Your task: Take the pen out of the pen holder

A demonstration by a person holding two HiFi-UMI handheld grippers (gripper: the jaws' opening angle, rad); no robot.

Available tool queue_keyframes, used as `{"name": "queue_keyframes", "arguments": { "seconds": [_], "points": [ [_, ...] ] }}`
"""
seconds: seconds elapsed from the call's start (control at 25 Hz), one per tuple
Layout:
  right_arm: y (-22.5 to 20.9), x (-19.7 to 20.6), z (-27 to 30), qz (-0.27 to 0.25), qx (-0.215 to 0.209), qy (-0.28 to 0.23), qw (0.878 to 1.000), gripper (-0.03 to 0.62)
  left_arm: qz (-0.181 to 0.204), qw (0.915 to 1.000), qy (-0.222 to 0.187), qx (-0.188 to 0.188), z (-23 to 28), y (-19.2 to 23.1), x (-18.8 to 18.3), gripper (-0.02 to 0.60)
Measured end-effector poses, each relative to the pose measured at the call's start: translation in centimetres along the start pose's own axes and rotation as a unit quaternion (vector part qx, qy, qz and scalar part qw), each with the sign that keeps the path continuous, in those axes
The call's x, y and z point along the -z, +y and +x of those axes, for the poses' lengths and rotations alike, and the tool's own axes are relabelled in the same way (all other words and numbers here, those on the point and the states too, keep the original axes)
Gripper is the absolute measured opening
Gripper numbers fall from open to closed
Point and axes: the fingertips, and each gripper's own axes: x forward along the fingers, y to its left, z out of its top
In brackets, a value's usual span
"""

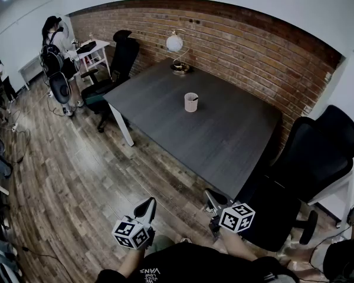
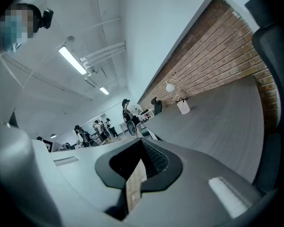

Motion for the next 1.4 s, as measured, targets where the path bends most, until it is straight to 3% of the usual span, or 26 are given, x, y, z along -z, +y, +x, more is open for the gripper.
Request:
{"name": "queue_keyframes", "arguments": {
  "seconds": [0.2,0.44,0.96,1.4],
  "points": [
    [-1.0,-2.0,1.7,0.0,-0.015,-0.028,0.999,0.002,0.001,0.9999,-0.012,-0.011,1.0,1.2,-0.5,0.052],
    [-1.5,-1.8,4.0,0.0,0.005,-0.024,1.0,0.002,-0.016,0.9998,-0.011,-0.009,2.1,4.2,-0.8,0.052],
    [-2.3,-4.5,13.2,0.023,0.068,-0.056,0.996,0.002,-0.006,0.9973,0.016,0.071,9.7,12.9,-6.5,0.052],
    [-0.6,-5.4,21.5,0.041,0.119,-0.082,0.989,0.002,-0.002,0.9921,0.042,0.118,13.0,21.8,-10.6,0.052]
  ]
}}
